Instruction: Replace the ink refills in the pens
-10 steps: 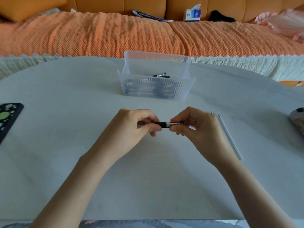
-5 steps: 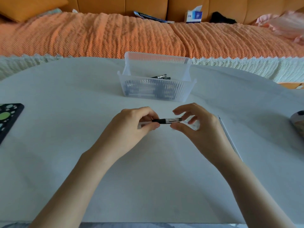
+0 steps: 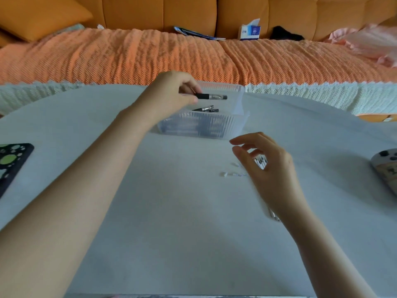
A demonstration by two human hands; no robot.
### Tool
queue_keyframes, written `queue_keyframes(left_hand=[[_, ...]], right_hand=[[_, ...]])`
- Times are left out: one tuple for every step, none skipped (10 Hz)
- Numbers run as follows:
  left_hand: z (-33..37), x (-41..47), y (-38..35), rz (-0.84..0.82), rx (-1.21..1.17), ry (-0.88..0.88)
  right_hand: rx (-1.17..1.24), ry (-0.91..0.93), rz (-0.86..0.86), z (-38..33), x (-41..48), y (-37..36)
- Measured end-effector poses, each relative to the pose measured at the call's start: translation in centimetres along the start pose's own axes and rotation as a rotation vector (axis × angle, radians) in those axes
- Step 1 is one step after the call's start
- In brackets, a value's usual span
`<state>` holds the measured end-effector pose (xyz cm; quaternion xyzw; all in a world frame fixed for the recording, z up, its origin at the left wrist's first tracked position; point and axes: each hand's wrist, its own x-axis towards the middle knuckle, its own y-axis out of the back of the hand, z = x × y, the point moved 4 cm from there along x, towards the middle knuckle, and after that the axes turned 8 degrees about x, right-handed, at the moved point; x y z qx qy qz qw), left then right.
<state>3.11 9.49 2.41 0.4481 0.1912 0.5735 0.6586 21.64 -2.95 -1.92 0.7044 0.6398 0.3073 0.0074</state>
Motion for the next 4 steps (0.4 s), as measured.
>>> queue_keyframes(left_hand=[[-1.0,2.5,-1.0,-0.101,0.043,0.026],[-1.5,3.5,-2.2,-0.214,0.068,0.037],[-1.8,3.8,-2.9,-0.258,0.081,0.040],[-2.4,3.7,-3.0,-0.229,0.036,0.081]], right_hand=[[-0.009,0.027,-0.017,-0.3,0.0,-0.2],[-0.011,0.031,-0.019,-0.3,0.0,0.0],[-0.010,0.042,-0.015,-0.3,0.1,0.1],[-0.011,0.017,-0.010,-0.4,0.0,0.1]])
